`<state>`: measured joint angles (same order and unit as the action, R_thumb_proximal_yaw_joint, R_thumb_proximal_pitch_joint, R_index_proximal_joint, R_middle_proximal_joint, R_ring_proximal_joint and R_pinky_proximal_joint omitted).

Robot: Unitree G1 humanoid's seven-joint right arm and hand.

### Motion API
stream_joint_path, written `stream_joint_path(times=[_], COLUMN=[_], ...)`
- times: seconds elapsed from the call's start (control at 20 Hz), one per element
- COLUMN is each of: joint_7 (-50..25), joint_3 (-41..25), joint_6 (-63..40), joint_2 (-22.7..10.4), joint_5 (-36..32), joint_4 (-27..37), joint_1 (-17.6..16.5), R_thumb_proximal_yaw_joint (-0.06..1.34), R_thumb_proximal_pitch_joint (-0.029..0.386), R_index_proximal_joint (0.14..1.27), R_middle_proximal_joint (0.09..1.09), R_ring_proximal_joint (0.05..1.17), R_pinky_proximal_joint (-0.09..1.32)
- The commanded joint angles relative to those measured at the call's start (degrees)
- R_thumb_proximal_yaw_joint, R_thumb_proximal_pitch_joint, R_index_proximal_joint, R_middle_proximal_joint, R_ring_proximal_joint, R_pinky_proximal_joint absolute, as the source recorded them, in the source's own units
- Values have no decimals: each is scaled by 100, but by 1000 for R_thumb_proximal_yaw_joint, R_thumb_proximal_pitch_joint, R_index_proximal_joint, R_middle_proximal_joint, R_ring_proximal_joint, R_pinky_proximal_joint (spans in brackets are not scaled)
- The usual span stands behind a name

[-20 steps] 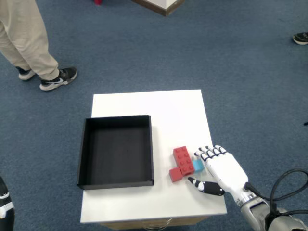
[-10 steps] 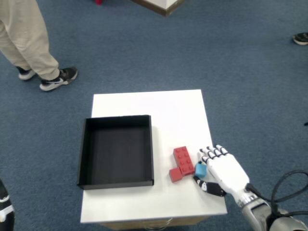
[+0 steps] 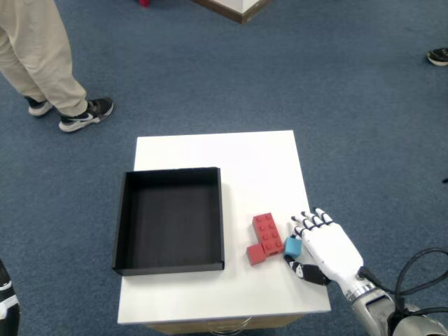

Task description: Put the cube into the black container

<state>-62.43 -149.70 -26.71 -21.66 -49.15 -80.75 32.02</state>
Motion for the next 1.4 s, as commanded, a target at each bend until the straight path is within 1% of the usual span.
stream_joint_path(times=[0.05, 0.25, 0.4, 0.7, 0.9, 1.15, 1.4], joint_7=[-281, -340, -354, -288, -378, -718, -1385], joint_3=[57, 48, 64, 97, 104, 108, 66], joint_6=[-117, -200, -285, -317, -360, -540, -879], joint_2=[-141, -129, -125, -152, -172, -221, -229], joint_5=[-111, -108, -131, -202, -222, -235, -174], joint_4=[-195, -196, -191, -169, -191, -234, -368], joint_1=[164, 166, 192, 149, 114, 75, 99], R_thumb_proximal_yaw_joint=[1270, 1261, 1256, 1250, 1247, 1246, 1242], R_thumb_proximal_pitch_joint=[183, 182, 182, 182, 180, 175, 167], R_index_proximal_joint=[1091, 1074, 1038, 1030, 1030, 1033, 1037], R_middle_proximal_joint=[271, 276, 275, 274, 272, 264, 263], R_ring_proximal_joint=[224, 227, 229, 234, 235, 232, 228], R_pinky_proximal_joint=[158, 180, 195, 220, 228, 227, 217])
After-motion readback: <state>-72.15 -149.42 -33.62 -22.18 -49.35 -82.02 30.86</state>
